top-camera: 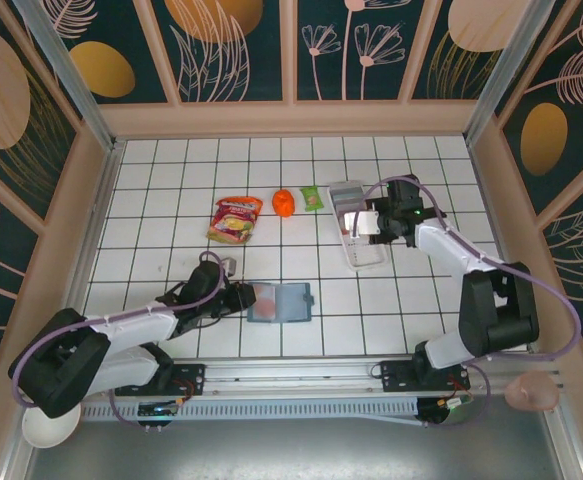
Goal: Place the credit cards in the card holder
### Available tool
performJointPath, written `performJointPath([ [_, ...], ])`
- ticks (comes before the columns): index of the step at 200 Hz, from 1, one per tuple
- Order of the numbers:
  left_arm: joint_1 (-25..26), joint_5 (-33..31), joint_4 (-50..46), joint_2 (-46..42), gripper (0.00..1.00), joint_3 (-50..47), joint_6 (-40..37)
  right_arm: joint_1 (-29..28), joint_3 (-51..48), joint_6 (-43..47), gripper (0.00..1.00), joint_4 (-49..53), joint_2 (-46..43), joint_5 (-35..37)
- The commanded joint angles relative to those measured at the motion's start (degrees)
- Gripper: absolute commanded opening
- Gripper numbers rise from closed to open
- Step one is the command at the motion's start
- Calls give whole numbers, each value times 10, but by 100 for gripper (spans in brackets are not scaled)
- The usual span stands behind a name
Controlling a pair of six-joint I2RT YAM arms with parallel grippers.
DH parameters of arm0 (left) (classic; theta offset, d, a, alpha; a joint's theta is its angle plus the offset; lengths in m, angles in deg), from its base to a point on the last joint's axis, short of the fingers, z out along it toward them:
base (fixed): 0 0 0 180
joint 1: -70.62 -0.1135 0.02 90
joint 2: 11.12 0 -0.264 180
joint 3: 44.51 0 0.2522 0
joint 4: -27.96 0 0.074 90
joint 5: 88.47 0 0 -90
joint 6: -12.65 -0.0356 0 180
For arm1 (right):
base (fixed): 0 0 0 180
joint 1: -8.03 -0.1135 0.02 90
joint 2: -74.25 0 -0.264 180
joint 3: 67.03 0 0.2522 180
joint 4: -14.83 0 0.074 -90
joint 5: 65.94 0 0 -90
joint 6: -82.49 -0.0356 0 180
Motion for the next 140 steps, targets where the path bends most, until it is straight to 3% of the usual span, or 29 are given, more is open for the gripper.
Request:
performJointPath([
  [1,5,4,20,-14,24,-10,18,-6,15,38,63,-36,22,-29],
  [78,5,-13,-14,-32,25,-9,8,-7,78,50,61,-59,131,-30],
  [140,5,-14,-20,-28,23,-8,5,-13,84,68,61,-81,155,-25],
])
